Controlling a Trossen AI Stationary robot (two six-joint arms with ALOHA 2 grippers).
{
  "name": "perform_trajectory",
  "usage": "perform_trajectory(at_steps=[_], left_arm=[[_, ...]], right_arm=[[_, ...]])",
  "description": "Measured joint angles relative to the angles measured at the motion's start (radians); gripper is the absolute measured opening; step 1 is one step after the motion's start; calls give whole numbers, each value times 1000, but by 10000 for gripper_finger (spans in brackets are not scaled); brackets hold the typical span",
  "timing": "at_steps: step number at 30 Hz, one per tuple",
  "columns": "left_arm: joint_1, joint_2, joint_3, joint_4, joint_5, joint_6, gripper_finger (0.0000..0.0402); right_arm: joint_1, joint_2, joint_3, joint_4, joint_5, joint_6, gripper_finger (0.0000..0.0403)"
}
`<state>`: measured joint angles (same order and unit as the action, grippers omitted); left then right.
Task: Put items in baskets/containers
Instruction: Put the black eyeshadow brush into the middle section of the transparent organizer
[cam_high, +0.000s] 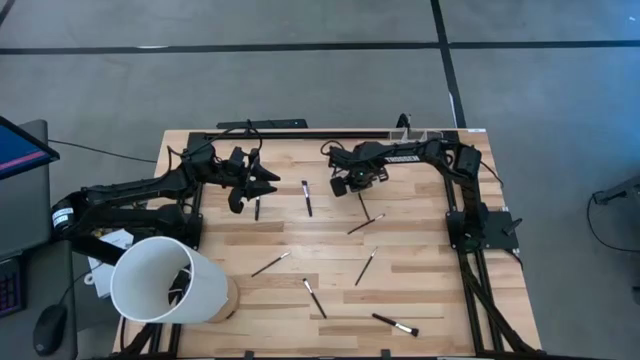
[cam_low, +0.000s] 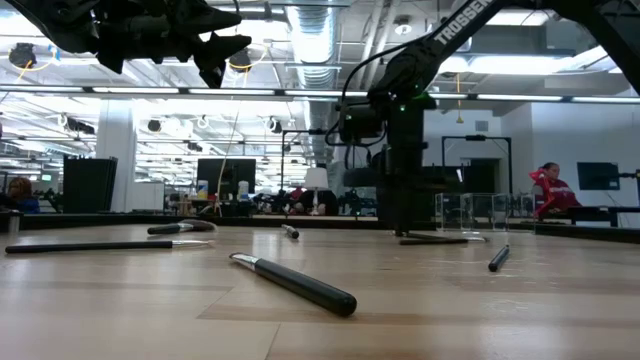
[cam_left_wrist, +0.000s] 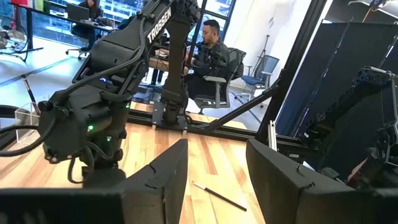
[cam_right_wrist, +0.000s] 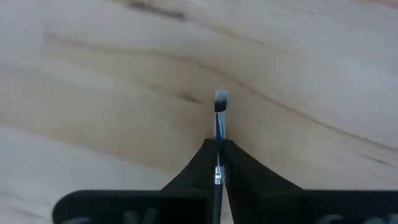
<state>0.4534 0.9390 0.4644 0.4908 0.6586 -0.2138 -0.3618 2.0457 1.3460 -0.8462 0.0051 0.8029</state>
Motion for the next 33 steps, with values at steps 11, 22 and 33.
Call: perform_trajectory(at_steps=[11,22,33], left_arm=[[0,0,0,0,0,0,160],[0,0,0,0,0,19,160],[0,0,0,-1,0,16,160]], right_arm=[[2,-9,-4,-25,12,-104,7],[55,-212,-17,50,226,-220,1],[121,-572,-237,172,557,-144,1]])
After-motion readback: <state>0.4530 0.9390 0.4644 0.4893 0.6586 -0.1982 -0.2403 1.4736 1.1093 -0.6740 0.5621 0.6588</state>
